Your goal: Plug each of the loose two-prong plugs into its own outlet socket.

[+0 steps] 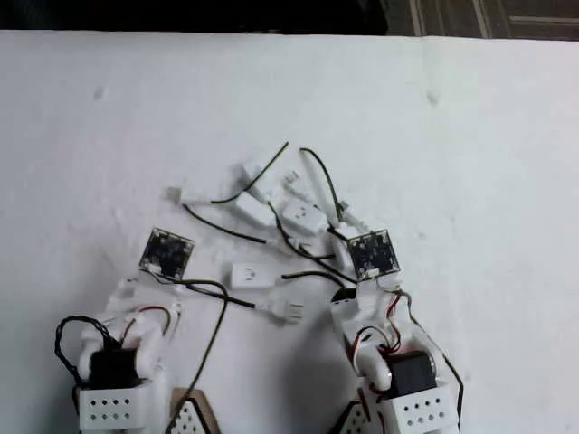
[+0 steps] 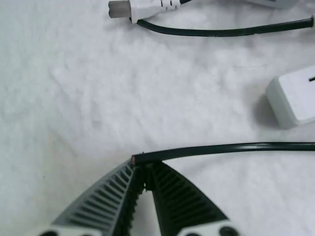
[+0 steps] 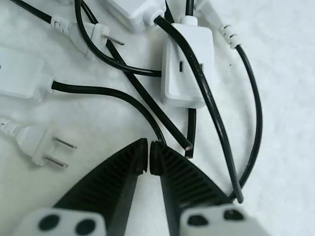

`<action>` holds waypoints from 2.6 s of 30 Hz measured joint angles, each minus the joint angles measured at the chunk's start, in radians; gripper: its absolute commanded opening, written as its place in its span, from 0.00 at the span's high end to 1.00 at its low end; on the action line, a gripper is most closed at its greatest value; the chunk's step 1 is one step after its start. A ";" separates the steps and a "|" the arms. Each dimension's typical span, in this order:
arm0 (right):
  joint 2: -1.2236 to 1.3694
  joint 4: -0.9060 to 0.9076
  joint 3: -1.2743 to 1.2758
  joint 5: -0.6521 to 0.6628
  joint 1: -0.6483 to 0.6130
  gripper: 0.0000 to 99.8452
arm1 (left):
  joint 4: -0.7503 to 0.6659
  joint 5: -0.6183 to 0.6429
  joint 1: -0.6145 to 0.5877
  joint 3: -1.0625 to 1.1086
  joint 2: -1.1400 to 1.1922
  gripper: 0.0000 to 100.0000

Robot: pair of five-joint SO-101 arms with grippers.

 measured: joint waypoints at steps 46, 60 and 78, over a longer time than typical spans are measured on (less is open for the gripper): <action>0.000 0.000 0.000 0.000 0.000 0.98 | 0.000 0.000 0.000 0.000 0.000 0.98; 0.000 0.000 0.000 0.000 0.000 0.98 | 0.049 0.000 0.008 0.000 0.000 0.98; 0.000 0.000 0.000 0.000 0.000 0.98 | 0.035 0.035 0.008 -0.351 -0.011 0.98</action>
